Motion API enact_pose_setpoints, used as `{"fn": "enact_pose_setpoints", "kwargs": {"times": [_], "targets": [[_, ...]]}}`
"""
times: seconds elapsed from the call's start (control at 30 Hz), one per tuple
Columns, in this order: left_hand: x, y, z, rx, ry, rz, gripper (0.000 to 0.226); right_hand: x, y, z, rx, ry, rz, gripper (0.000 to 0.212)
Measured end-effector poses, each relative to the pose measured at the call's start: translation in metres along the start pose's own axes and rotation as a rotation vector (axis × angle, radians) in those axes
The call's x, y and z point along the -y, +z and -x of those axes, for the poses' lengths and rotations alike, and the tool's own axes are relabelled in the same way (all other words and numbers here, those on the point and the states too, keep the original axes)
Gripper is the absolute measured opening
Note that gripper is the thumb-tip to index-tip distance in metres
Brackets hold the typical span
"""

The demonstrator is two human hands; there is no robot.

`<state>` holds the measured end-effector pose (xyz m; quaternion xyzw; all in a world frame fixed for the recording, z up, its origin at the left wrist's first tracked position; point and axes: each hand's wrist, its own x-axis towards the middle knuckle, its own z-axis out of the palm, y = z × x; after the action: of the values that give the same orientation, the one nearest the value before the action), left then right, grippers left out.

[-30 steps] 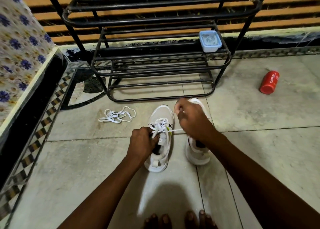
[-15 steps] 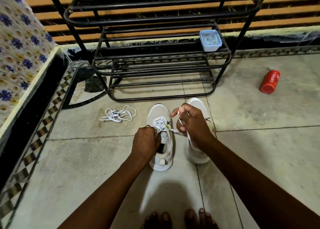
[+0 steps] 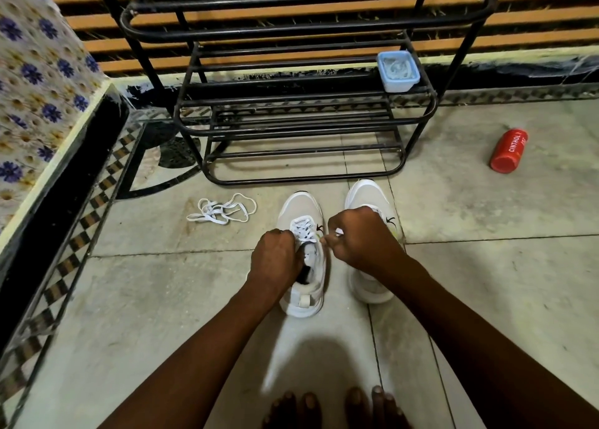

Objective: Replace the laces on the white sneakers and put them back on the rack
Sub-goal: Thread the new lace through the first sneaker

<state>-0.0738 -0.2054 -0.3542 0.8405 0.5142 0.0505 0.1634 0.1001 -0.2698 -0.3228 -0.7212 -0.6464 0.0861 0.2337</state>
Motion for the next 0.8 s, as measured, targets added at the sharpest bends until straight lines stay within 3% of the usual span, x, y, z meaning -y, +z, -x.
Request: {"fn": "enact_pose_setpoints", "kwargs": {"times": [0.2, 0.3, 0.4, 0.67, 0.8], "targets": [[-0.003, 0.000, -0.002, 0.020, 0.011, -0.019, 0.031, 0.015, -0.024, 0.001, 0.018, -0.002, -0.038, 0.014], [-0.003, -0.001, -0.002, 0.012, 0.031, -0.013, 0.031, 0.019, -0.029, 0.003, 0.057, -0.034, -0.064, 0.027], [0.002, 0.000, -0.002, 0.007, 0.035, 0.040, 0.032, 0.014, -0.026, 0.003, 0.064, -0.043, -0.133, 0.025], [0.031, -0.012, 0.008, 0.028, -0.161, 0.492, 0.041, 0.006, -0.023, 0.007, -0.022, 0.076, -0.187, 0.017], [0.038, -0.016, 0.006, 0.082, -0.160, 0.805, 0.036, 0.007, -0.023, 0.005, 0.002, 0.122, -0.272, 0.013]]}}
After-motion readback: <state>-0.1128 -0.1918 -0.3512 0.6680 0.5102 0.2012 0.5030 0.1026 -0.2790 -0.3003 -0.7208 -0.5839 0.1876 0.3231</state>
